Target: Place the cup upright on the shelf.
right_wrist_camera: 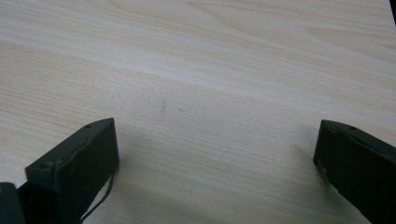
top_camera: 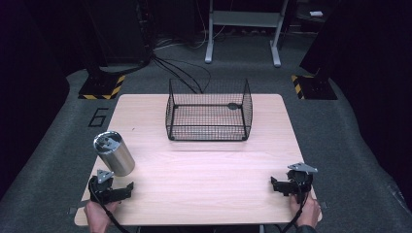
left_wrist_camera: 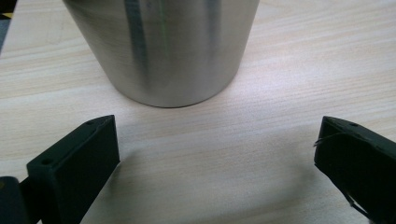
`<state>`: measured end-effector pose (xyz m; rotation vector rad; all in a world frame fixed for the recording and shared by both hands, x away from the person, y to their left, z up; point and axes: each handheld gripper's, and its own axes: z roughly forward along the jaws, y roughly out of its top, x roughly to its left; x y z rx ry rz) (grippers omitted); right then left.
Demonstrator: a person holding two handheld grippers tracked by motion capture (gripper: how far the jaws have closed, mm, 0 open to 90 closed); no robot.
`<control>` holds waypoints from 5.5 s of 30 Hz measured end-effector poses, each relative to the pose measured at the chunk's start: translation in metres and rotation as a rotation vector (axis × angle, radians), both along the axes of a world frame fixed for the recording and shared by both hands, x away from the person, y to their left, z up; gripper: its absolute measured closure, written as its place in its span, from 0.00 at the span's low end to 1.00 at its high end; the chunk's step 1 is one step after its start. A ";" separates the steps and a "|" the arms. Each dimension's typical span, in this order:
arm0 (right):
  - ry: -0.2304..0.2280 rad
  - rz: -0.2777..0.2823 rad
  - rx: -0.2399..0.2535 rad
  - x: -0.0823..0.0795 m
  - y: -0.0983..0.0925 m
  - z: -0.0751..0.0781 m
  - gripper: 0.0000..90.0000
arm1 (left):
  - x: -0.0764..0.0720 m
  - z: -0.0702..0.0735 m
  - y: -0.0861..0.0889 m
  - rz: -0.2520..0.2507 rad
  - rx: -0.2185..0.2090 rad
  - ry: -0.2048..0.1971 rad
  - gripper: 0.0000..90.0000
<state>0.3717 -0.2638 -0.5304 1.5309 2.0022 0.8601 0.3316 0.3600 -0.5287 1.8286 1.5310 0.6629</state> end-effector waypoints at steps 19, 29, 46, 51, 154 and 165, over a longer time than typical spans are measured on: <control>0.005 0.009 -0.003 0.000 -0.001 0.000 0.00 | 0.001 0.045 0.010 0.018 -0.075 -0.159 0.00; 0.001 0.007 -0.003 0.001 -0.001 0.000 0.00 | 0.012 0.068 0.018 0.010 -0.100 -0.228 0.00; 0.006 0.008 -0.004 0.000 -0.001 0.000 0.00 | 0.034 0.080 0.024 0.015 -0.124 -0.273 0.00; 0.006 0.008 -0.004 0.000 -0.001 0.000 0.00 | 0.038 0.080 0.022 0.014 -0.129 -0.288 0.00; 0.006 0.009 -0.002 0.001 -0.001 0.000 0.00 | 0.058 0.126 -0.043 -0.221 -0.111 -0.385 0.04; 0.006 0.009 -0.002 0.001 -0.001 0.000 0.00 | 0.063 0.131 -0.062 -0.278 -0.105 -0.381 0.04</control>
